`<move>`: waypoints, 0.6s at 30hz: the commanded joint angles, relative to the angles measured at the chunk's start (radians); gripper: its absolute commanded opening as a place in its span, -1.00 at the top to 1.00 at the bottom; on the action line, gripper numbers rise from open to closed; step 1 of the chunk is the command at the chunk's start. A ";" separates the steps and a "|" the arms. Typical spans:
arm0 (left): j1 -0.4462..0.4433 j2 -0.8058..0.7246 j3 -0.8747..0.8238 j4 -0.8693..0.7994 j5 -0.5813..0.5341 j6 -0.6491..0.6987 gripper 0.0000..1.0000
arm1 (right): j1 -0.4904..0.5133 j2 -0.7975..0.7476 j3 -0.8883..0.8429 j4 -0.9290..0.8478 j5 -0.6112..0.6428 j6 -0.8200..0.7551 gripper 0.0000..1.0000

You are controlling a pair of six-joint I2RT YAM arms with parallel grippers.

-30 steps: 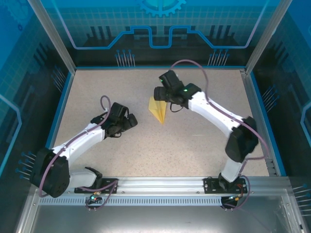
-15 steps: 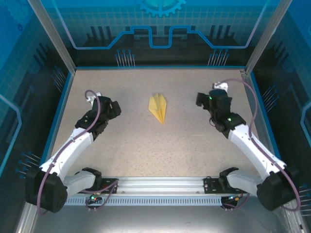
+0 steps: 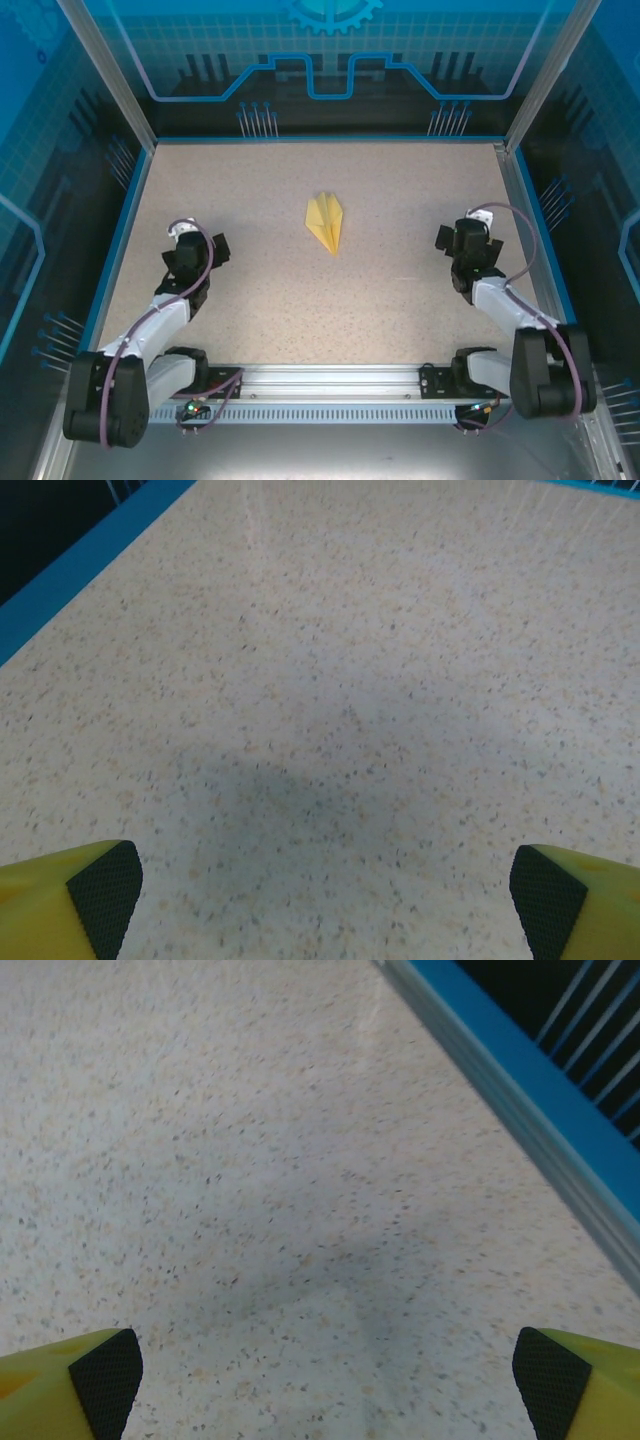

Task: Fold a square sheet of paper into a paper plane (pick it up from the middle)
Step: Reset both arms

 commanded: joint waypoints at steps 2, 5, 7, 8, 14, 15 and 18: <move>0.039 0.021 -0.059 0.292 0.157 0.097 -0.97 | 0.008 0.078 -0.021 0.261 -0.086 -0.118 -0.99; 0.061 0.061 -0.062 0.366 0.245 0.122 -0.97 | 0.014 0.111 -0.038 0.377 -0.154 -0.169 -0.99; 0.072 0.098 -0.067 0.434 0.315 0.122 -0.97 | 0.014 0.143 -0.029 0.407 -0.216 -0.184 -0.99; 0.074 0.117 -0.071 0.469 0.343 0.122 -0.97 | 0.013 0.166 -0.039 0.444 -0.257 -0.197 -0.99; 0.079 0.227 -0.049 0.577 0.419 0.141 -0.97 | 0.027 0.255 -0.041 0.543 -0.347 -0.246 -0.99; 0.082 0.246 -0.043 0.581 0.427 0.140 -0.97 | 0.027 0.266 -0.047 0.560 -0.354 -0.247 -0.99; 0.084 0.317 -0.038 0.627 0.442 0.144 -0.97 | 0.028 0.284 -0.048 0.578 -0.351 -0.249 -0.99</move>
